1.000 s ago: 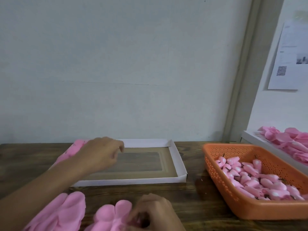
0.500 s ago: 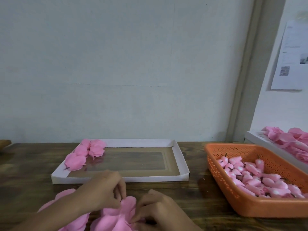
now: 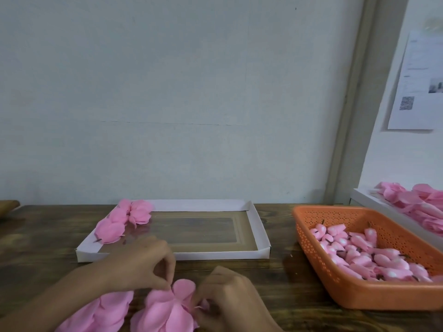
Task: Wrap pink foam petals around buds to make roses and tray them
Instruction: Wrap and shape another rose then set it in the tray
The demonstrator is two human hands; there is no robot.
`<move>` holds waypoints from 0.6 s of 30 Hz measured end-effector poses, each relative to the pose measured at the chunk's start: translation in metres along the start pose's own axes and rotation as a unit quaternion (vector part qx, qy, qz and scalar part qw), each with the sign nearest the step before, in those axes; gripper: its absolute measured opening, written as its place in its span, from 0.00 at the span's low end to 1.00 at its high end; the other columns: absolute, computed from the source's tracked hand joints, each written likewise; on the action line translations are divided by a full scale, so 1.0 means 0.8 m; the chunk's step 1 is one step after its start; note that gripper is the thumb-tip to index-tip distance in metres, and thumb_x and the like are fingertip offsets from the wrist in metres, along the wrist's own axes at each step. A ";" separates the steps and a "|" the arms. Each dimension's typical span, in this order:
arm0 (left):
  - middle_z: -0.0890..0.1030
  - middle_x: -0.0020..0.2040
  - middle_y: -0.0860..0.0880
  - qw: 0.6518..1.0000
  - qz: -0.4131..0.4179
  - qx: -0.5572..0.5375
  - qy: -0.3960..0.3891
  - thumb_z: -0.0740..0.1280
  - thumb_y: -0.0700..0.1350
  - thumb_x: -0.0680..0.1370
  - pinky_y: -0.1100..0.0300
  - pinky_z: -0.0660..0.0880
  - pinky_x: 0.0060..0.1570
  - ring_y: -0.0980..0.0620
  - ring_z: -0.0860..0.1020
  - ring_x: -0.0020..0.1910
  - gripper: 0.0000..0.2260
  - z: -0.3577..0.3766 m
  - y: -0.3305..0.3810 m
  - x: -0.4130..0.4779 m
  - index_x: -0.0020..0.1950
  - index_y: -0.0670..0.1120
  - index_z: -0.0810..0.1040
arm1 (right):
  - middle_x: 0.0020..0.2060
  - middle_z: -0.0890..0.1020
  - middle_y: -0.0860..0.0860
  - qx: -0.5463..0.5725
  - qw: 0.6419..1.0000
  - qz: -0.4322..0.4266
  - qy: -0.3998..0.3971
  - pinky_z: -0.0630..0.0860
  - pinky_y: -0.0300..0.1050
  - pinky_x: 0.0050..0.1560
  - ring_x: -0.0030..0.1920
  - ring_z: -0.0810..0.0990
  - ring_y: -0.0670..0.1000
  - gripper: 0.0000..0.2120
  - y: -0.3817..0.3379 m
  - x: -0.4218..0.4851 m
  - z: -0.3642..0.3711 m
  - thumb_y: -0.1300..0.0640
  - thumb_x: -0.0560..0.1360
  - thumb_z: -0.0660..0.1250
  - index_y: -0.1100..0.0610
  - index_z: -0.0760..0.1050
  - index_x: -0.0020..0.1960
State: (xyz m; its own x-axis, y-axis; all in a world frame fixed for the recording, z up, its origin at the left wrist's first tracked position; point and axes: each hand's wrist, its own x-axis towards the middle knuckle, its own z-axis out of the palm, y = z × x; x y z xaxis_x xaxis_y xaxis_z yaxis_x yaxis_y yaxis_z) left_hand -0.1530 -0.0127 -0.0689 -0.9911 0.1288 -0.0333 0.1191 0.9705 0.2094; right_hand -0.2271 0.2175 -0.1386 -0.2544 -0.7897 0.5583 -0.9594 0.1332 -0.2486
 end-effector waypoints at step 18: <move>0.87 0.53 0.38 0.788 -0.155 -0.590 0.084 0.84 0.45 0.63 0.50 0.81 0.47 0.42 0.84 0.48 0.27 0.019 0.038 0.027 0.59 0.42 0.80 | 0.44 0.88 0.54 0.369 0.854 0.243 0.275 0.82 0.55 0.48 0.45 0.88 0.57 0.12 0.013 0.005 0.010 0.69 0.75 0.75 0.52 0.87 0.43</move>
State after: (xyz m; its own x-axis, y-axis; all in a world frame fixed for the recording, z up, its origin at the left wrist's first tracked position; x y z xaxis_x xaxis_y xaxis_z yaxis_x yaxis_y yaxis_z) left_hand -0.1697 0.0226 -0.0785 -0.9674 -0.2023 -0.1526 -0.1700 0.0719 0.9828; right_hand -0.2373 0.2110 -0.1450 -0.8141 -0.3216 0.4835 -0.4371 -0.2087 -0.8749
